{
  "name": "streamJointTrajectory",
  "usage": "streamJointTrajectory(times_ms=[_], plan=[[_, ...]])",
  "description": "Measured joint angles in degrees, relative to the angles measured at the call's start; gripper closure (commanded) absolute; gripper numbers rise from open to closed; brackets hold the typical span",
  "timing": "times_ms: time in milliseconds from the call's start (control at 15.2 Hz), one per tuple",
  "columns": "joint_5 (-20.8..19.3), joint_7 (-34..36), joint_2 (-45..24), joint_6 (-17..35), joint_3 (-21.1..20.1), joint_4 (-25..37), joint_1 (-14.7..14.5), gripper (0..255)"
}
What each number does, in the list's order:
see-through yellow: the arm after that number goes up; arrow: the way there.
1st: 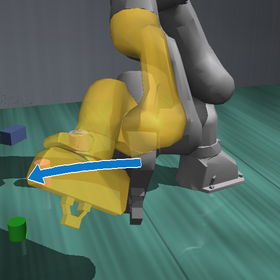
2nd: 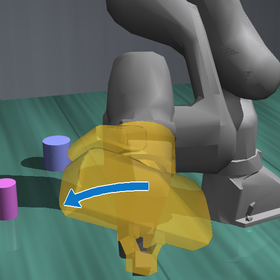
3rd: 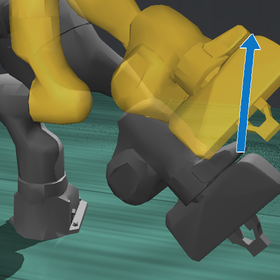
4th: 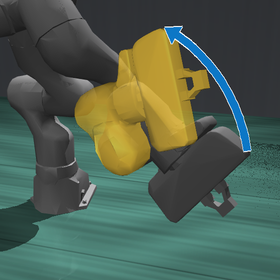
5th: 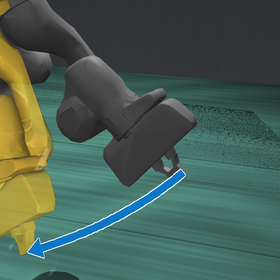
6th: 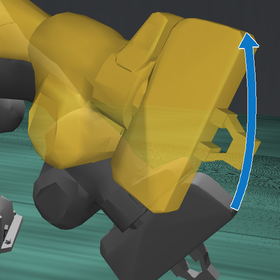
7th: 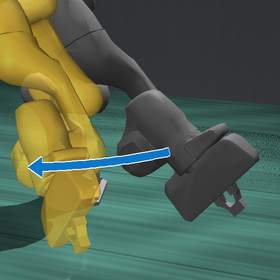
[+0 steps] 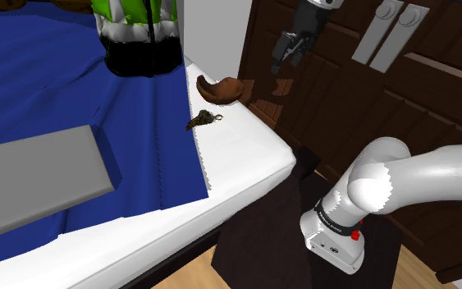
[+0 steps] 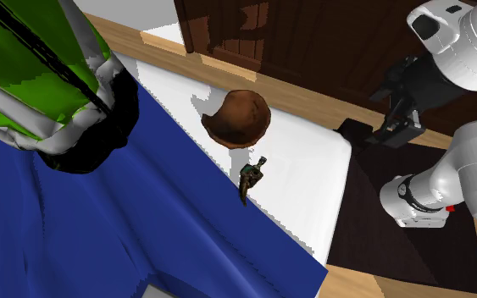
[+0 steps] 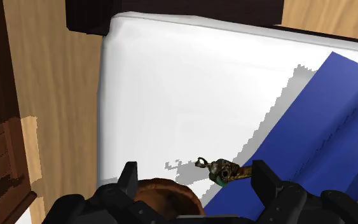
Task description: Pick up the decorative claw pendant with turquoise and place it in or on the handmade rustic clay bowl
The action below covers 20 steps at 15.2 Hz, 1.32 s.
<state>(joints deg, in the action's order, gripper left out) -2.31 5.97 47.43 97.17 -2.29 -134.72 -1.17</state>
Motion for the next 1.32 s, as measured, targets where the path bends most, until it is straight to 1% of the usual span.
streamJointTrajectory(times_ms=[66,198,462,660,792,990,1320], plan=[[0.0,0.0,0.0,0.0,0.0,0.0,0.0,0],[0.0,-2.7,-1.8,2.5,1.5,-0.7,-0.8,0],[0.3,-11.8,-6.7,8.8,6.0,-2.2,-3.3,0],[1.4,-19.2,-12.7,14.4,9.2,-2.2,-5.7,0],[2.5,-24.0,-16.2,17.4,11.1,-2.1,-7.4,0],[4.9,-32.3,-23.0,21.3,14.2,-0.1,-10.0,0],[10.9,-46.2,-34.2,25.9,17.7,4.1,-14.4,0]])
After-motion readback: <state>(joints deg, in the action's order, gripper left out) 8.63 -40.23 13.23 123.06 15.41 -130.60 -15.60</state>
